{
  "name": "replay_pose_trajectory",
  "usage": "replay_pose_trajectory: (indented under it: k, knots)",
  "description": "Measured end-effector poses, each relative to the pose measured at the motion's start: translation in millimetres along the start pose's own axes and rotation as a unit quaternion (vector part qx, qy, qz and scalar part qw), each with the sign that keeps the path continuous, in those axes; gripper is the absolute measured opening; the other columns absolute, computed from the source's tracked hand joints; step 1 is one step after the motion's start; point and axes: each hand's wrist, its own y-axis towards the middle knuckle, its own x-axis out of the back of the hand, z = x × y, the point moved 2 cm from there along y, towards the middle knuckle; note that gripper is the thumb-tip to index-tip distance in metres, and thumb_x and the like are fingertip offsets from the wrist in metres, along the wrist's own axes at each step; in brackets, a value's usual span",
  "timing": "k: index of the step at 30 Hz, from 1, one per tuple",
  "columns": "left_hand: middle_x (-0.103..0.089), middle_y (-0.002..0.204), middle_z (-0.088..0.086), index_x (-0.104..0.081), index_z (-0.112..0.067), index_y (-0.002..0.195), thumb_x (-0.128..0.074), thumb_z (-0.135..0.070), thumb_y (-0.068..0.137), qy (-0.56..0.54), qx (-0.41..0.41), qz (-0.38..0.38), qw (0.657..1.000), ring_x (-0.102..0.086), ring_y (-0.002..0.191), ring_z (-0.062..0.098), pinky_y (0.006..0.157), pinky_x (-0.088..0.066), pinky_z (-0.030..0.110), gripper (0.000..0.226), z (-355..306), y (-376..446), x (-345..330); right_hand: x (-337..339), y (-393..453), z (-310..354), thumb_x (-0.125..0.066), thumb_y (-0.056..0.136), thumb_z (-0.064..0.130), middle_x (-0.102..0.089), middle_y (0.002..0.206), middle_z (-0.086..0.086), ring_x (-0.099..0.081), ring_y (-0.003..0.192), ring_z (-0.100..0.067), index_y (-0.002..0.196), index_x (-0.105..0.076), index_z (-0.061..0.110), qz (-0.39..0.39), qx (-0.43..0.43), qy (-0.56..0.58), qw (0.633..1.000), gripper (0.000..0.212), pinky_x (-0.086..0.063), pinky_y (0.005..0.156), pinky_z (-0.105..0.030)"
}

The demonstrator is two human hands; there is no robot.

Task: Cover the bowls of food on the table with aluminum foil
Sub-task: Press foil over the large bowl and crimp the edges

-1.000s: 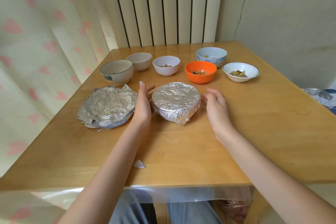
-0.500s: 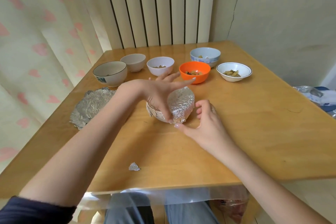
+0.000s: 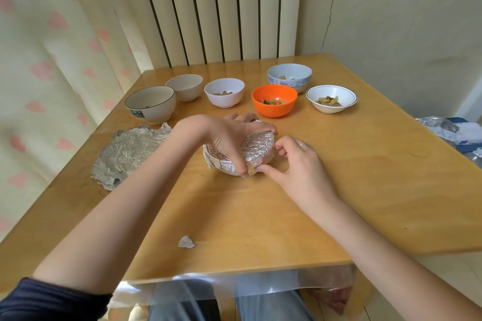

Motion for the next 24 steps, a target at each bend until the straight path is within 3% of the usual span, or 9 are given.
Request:
replay_pose_trajectory:
  k: [9, 19, 24]
  knots:
    - [-0.009, 0.15, -0.018, -0.016, -0.063, 0.136, -0.087, -0.039, 0.061, 0.0, 0.009, 0.006, 1.0, -0.004, 0.144, 0.021, 0.112, -0.027, 0.057, 0.105, -0.6, 1.4, -0.1, 7.2, 14.0, -7.8, -0.082, 0.069, 0.029, -0.064, 0.08, -0.001, -0.058, 0.078, -0.018, 0.085, -0.065, 0.011, 0.019, 0.012, 0.044, 0.999, 0.03, -0.049, 0.074, -0.041]
    - [-0.009, 0.15, -0.019, -0.016, -0.066, 0.132, -0.088, -0.041, 0.058, -0.003, 0.01, 0.009, 1.0, -0.004, 0.144, 0.019, 0.113, -0.027, 0.056, 0.106, 0.3, 2.5, 0.3, 12.0, 29.4, -14.1, -0.085, 0.065, 0.021, -0.069, 0.07, 0.001, -0.063, 0.068, -0.015, 0.074, -0.069, 0.011, 0.061, 0.001, 0.091, 0.994, 0.021, -0.05, 0.07, -0.031]
    - [-0.01, 0.148, -0.02, -0.018, -0.065, 0.133, -0.088, -0.038, 0.06, -0.012, 0.01, 0.008, 1.0, -0.004, 0.143, 0.017, 0.113, -0.027, 0.055, 0.104, -0.7, 0.8, 0.6, 18.4, 40.7, -15.1, -0.088, 0.06, 0.023, -0.062, 0.059, 0.008, -0.054, 0.06, -0.007, 0.067, -0.069, 0.011, 0.101, 0.012, 0.098, 0.99, 0.023, -0.049, 0.066, -0.03]
